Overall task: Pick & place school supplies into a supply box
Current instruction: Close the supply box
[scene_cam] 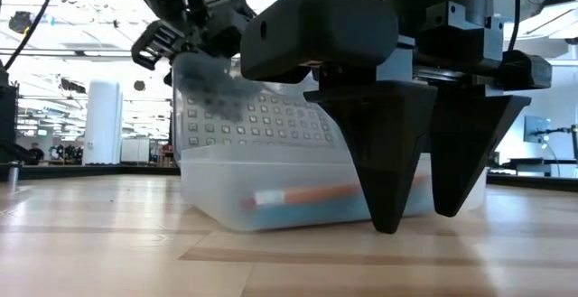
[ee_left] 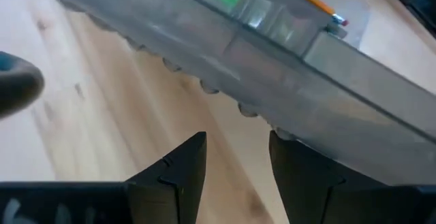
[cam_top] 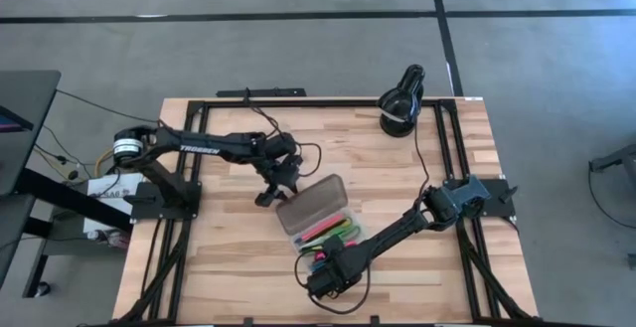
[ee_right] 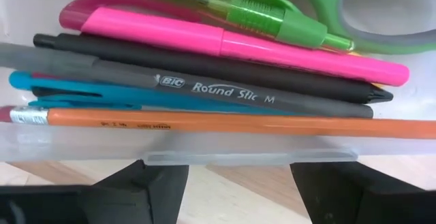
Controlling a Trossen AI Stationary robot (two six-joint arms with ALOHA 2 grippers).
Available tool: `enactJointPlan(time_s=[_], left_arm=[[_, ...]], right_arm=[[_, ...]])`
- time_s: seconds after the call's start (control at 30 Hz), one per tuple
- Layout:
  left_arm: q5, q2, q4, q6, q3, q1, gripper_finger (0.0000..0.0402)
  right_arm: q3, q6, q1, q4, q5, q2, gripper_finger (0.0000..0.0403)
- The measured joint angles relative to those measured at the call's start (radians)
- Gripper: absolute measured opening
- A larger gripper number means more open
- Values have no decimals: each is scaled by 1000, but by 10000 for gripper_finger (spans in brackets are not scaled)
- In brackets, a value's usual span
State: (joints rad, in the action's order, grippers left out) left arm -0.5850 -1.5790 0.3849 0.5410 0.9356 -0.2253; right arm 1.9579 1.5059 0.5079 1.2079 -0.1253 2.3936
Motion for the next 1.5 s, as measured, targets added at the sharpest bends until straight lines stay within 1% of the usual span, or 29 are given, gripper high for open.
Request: enactJointPlan(time_s=[0.2,0.37,0.47,0.7,0.8,0.97,1.1,1.5], left_arm=[[9,26,-15,-20,0,49,155],[14,55,-60,-50,0,76,155],[15,65,-73,-61,0,84,155],[15,68,-90,-76,0,103,155],[15,68,-99,-79,0,114,155],[13,67,-130,-95,0,132,155],[13,67,-163,-111,0,147,155],[27,66,-175,-116,0,152,155]], right_arm=[[0,-24,-6,-1,-5,0,237],[0,-54,-8,-5,-12,0,237],[-1,-90,-9,-11,-33,0,237],[-1,-175,-19,-17,-43,0,237],[-1,-172,-19,-19,-71,-1,237],[3,-170,-24,-22,-173,0,237],[14,-169,-27,-24,-224,0,237],[30,-169,27,-7,-222,-3,237]])
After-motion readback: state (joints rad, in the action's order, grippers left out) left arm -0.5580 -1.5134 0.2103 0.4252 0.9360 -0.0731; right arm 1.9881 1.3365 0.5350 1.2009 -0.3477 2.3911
